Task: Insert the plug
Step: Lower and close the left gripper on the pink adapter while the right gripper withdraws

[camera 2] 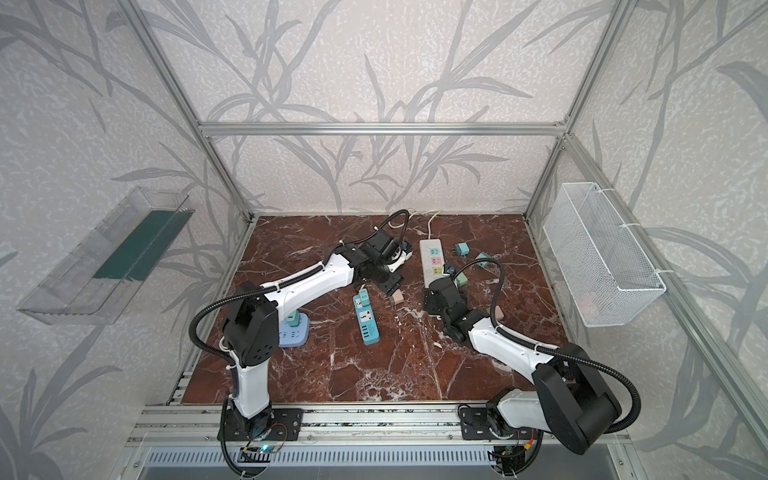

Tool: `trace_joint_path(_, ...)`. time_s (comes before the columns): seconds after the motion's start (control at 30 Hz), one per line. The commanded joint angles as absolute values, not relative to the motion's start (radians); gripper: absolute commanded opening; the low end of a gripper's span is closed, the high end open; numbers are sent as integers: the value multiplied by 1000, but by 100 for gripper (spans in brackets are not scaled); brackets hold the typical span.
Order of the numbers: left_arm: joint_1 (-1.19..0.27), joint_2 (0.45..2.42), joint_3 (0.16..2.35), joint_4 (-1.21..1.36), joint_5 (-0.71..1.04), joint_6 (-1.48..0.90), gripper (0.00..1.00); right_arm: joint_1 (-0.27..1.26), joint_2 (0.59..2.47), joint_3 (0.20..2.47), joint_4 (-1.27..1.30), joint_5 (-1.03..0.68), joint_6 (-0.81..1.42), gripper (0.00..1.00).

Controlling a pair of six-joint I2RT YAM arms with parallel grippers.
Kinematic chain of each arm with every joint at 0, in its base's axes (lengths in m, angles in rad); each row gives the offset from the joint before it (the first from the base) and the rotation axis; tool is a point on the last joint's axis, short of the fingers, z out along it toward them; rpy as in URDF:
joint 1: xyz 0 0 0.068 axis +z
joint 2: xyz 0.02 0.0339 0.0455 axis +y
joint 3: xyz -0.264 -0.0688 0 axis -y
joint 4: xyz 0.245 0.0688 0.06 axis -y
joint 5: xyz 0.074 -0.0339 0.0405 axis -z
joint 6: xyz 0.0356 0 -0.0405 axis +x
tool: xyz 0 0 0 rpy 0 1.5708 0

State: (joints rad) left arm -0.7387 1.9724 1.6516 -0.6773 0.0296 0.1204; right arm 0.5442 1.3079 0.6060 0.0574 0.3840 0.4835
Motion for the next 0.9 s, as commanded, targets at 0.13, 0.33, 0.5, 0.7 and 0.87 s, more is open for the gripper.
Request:
trace_joint_path(0.13,-750,2097,1724,-808,89,208,72,517,1269,583,71,363,511,81)
trace_joint_path(0.33,-759,2167,1743,-800,67,219,68,517,1287,585,77,342,506,81)
trace_joint_path(0.5,-764,2173,1715,-735,16,227,67,517,1269,576,90,325,507,81)
trace_joint_path(0.7,-764,2209,1721,-718,13,217,62,517,1255,565,102,334,506,81)
trace_joint_path(0.87,-764,2226,1725,-732,34,199,57,517,1240,556,123,313,474,80)
